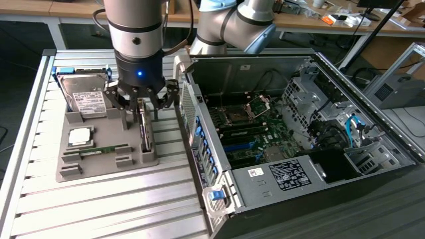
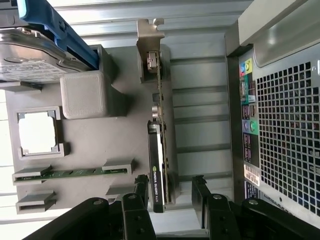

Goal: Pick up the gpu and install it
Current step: 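Pick up the gpu and move the gpu toward the slot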

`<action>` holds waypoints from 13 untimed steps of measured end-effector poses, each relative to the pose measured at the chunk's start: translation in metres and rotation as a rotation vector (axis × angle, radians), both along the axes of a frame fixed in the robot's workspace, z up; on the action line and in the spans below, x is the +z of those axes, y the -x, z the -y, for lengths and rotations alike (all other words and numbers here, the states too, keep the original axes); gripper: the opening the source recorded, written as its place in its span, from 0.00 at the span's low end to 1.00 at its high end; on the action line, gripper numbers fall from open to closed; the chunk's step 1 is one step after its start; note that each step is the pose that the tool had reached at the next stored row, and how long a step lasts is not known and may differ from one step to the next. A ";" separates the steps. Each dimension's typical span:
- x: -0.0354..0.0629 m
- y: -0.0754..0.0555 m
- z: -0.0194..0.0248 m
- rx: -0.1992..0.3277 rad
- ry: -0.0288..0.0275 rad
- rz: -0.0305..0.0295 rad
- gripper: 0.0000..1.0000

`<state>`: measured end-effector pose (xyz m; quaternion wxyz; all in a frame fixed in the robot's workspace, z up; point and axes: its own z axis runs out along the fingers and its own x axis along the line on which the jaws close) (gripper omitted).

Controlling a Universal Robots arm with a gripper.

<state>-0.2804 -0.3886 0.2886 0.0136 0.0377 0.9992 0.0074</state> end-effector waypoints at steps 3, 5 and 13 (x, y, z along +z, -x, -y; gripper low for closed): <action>-0.0017 0.000 -0.0044 0.000 0.0001 -0.0001 0.48; -0.0029 0.000 -0.0065 0.000 0.0002 -0.0001 0.48; -0.0100 0.002 -0.0157 0.000 0.0014 -0.0001 0.48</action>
